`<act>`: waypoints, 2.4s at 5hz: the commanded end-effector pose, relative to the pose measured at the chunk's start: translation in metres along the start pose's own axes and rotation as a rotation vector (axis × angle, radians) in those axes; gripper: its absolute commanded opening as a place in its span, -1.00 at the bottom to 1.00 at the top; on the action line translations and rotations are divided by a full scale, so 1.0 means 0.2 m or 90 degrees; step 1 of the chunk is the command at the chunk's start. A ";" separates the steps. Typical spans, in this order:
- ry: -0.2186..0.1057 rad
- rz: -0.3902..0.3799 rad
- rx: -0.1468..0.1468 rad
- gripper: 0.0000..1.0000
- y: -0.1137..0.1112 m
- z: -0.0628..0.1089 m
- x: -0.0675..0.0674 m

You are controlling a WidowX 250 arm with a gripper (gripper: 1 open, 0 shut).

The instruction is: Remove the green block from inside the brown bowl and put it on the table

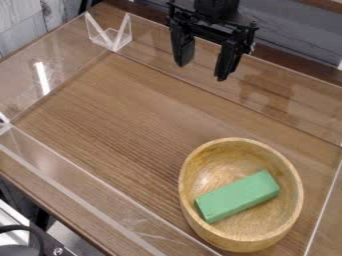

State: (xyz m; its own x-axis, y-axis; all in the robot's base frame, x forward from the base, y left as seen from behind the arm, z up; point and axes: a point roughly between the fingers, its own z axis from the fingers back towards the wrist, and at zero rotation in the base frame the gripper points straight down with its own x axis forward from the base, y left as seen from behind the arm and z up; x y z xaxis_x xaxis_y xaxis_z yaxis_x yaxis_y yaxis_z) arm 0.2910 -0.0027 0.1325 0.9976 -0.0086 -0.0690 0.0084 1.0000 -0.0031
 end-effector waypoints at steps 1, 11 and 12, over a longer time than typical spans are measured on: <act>0.020 -0.134 0.003 1.00 -0.11 -0.08 -0.10; -0.031 -0.324 -0.003 -1.00 -0.43 -0.41 -0.41; -0.030 -0.317 -0.003 -1.00 -0.42 -0.40 -0.41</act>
State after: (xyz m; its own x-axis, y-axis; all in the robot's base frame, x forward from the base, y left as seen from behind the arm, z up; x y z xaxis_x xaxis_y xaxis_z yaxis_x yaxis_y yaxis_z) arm 0.1936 -0.0855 0.0455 0.8634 -0.4994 -0.0720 0.4979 0.8664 -0.0383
